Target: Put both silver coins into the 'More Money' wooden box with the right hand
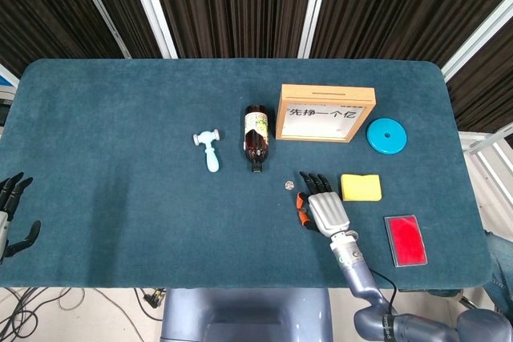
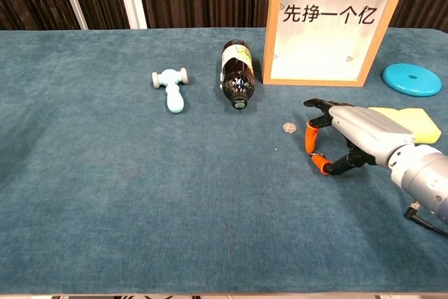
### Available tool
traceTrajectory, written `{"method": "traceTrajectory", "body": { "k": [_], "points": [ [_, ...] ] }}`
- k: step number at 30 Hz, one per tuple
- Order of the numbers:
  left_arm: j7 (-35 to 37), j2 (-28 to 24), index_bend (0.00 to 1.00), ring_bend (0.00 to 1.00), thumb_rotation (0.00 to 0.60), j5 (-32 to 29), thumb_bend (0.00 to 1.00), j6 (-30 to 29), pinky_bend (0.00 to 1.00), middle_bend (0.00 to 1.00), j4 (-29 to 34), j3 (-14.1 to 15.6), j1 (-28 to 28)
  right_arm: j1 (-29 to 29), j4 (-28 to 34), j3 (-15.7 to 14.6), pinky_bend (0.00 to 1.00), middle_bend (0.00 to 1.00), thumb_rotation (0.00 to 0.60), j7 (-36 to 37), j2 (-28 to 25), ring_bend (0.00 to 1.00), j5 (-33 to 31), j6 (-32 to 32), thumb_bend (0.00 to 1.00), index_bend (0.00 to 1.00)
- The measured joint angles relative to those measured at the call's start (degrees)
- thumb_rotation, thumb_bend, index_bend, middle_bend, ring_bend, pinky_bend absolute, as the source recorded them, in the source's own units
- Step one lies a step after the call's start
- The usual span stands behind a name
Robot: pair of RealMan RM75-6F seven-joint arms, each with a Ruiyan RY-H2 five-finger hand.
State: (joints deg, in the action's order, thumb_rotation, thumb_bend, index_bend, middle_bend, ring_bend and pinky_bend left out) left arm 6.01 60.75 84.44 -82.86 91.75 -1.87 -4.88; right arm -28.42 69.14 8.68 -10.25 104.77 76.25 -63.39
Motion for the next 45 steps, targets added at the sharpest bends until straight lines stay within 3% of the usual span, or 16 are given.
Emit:
{"method": "traceTrajectory", "body": {
  "k": [45],
  "points": [
    [-0.49, -0.07, 0.12, 0.00, 0.600, -0.19, 0.40, 0.27, 0.00, 0.00, 0.15, 0.09, 0.01, -0.81, -0.55, 1.06, 0.00, 0.05, 0.600, -0.26, 0.09, 0.00, -1.84, 0.29, 0.50, 0.57]
  ]
}}
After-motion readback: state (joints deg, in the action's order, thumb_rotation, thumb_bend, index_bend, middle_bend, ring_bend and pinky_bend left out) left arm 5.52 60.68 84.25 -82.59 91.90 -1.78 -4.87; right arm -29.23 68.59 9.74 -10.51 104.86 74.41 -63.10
